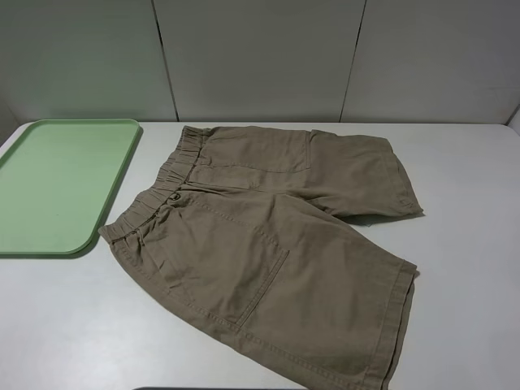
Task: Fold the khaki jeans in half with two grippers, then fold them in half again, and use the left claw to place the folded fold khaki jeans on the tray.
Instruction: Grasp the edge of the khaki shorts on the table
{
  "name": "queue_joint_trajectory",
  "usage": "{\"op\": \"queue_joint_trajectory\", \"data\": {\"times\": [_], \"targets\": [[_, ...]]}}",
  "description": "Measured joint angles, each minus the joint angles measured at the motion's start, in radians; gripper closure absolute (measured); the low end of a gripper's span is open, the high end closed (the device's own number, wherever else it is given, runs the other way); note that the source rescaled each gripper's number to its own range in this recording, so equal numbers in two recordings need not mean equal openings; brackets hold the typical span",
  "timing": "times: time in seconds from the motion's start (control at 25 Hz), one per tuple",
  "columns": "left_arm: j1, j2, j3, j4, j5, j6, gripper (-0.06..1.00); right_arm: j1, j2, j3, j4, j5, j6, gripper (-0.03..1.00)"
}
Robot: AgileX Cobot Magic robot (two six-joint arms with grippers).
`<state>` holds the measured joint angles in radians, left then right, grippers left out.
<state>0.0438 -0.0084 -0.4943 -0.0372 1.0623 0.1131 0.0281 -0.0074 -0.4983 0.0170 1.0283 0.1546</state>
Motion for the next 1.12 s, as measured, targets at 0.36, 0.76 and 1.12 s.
{"op": "queue_joint_trajectory", "data": {"times": [0.36, 0.76, 1.12], "targets": [[0.000, 0.000, 0.000, 0.000, 0.000, 0.000, -0.05, 0.000, 0.000, 0.000, 0.000, 0.000, 0.000, -0.03], [0.000, 0.000, 0.000, 0.000, 0.000, 0.000, -0.05, 0.000, 0.000, 0.000, 0.000, 0.000, 0.000, -0.03], [0.000, 0.000, 0.000, 0.000, 0.000, 0.000, -0.05, 0.000, 0.000, 0.000, 0.000, -0.003, 0.000, -0.03]]}}
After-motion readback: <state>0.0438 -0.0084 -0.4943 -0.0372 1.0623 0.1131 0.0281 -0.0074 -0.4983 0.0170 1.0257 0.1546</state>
